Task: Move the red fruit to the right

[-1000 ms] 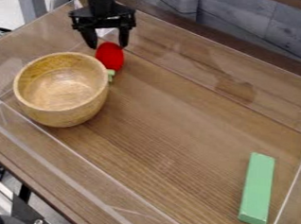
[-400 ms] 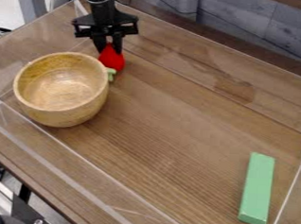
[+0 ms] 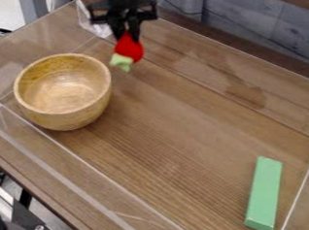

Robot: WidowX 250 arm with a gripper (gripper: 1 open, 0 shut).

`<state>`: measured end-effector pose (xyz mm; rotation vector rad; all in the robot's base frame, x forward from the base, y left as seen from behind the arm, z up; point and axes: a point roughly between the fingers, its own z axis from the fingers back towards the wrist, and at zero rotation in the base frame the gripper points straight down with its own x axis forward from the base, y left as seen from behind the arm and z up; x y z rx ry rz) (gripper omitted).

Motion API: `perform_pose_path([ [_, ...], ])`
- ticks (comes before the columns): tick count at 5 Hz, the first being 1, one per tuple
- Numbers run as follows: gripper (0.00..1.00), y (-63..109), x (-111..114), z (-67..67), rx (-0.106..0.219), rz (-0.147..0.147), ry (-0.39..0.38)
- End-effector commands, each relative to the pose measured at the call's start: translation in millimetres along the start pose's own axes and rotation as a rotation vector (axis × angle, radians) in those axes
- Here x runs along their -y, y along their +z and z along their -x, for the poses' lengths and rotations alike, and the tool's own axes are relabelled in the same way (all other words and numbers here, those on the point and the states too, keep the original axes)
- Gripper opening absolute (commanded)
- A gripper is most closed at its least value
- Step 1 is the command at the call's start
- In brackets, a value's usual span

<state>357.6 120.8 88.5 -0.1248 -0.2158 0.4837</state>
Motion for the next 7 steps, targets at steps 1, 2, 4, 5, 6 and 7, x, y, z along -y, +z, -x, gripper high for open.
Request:
perform_pose_path([
  [1,0.0,29.8,20.0,-10.6,0.079,0.03,-0.053],
  [2,0.0,20.2,34.7,-5.4,0.074,0.029,-0.083],
  [4,0.0,0.9,50.4,9.5,0.063,0.02,-0.124],
  [5,0.0,-8.9,51.7,12.1,0.058,0.014,-0.134],
  [6,0.0,-16.6,52.1,15.1,0.054,0.009,-0.14],
  [7,0.0,-23.5,52.1,17.4,0.05,0.003,-0.144],
])
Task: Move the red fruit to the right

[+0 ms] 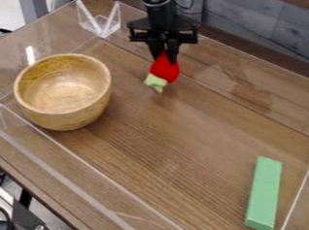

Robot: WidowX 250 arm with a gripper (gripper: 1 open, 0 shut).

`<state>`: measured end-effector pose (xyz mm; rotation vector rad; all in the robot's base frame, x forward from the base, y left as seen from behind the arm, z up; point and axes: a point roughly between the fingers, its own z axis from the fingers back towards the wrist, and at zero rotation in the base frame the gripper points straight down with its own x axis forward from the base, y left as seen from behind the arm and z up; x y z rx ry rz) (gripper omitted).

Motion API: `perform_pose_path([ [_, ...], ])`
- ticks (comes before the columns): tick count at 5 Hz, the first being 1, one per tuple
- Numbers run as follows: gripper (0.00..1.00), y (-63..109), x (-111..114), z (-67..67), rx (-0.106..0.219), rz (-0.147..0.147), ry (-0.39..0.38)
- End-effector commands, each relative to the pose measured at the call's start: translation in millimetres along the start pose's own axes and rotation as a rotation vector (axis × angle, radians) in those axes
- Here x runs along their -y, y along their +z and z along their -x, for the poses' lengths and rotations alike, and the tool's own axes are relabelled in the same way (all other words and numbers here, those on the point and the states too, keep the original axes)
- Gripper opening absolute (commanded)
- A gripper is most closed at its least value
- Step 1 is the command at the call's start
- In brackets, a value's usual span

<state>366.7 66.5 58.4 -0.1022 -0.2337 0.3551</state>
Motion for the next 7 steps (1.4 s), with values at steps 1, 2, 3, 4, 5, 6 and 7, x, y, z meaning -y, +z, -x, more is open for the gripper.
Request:
perform_pose_path([
  [1,0.0,5.5,4.8,-5.6,0.033,0.001,-0.017],
  [2,0.0,0.5,3.7,-4.7,0.027,-0.003,-0.017],
  [3,0.0,-4.4,1.9,-4.7,0.022,-0.008,-0.016],
  [4,0.0,-7.8,-1.7,-5.5,0.019,-0.012,-0.011],
  [5,0.0,-10.9,-5.4,-6.1,0.016,-0.016,-0.006],
  [6,0.0,-13.8,-9.1,-6.8,0.012,-0.019,-0.001],
  [7,0.0,-16.5,-13.2,-6.0,0.008,-0.023,0.004],
])
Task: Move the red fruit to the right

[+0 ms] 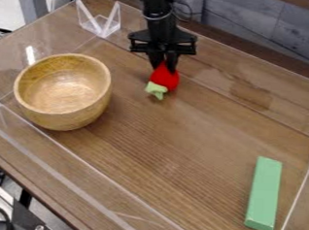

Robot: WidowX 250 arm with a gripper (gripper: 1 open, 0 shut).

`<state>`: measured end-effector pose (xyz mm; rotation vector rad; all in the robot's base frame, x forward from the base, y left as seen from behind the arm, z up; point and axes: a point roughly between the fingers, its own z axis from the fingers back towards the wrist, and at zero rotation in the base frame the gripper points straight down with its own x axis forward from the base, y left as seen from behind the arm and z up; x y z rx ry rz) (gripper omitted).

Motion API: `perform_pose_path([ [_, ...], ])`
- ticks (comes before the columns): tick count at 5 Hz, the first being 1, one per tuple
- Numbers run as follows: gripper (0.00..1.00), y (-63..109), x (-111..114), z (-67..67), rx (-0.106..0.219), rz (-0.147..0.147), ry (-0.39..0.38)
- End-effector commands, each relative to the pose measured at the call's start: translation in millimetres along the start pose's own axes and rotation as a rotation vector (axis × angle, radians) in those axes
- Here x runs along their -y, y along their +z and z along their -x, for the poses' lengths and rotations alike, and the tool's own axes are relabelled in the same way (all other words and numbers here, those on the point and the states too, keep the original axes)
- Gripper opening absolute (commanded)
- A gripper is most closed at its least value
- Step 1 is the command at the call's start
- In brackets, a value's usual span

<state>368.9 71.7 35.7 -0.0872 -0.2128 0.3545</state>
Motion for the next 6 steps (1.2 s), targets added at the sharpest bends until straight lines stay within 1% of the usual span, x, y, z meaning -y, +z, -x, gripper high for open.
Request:
perform_pose_path([
  [1,0.0,29.6,4.4,-7.0,0.058,0.028,-0.015],
  [2,0.0,51.3,17.7,-9.6,0.088,0.062,-0.044],
  [3,0.0,71.6,33.9,-10.4,0.107,0.099,-0.07],
  [4,0.0,69.8,61.0,-1.9,0.101,0.115,-0.136],
  [5,0.0,57.7,89.4,13.0,0.095,0.113,-0.195],
  [6,0.0,47.3,104.5,22.8,0.092,0.101,-0.209],
])
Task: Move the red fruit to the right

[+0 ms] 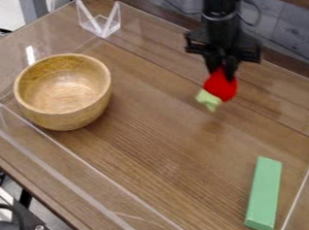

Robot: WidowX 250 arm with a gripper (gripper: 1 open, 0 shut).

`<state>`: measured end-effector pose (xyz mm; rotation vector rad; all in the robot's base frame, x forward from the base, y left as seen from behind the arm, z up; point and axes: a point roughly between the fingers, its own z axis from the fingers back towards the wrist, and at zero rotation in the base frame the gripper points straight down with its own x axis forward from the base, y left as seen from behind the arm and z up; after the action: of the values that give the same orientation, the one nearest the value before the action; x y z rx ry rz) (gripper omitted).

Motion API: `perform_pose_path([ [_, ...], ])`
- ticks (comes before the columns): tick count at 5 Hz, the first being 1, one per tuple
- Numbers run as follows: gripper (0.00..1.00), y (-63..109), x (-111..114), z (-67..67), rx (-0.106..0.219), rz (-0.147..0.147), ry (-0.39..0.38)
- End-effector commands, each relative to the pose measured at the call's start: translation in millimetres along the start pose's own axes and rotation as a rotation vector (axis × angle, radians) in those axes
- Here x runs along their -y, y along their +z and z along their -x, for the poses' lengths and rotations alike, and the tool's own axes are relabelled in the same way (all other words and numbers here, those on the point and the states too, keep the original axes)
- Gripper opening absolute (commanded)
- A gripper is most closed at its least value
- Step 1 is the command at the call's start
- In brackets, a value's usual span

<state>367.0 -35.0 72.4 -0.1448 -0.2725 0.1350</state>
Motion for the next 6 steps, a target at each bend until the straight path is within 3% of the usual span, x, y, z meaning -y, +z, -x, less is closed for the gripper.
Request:
perform_pose_path([
  [1,0.0,2.8,-1.6,-7.2,0.05,-0.016,0.001],
  [3,0.0,-14.8,-10.6,-2.4,0.039,-0.048,0.001],
  [6,0.0,-24.0,-35.4,-1.5,0.033,-0.082,0.02],
])
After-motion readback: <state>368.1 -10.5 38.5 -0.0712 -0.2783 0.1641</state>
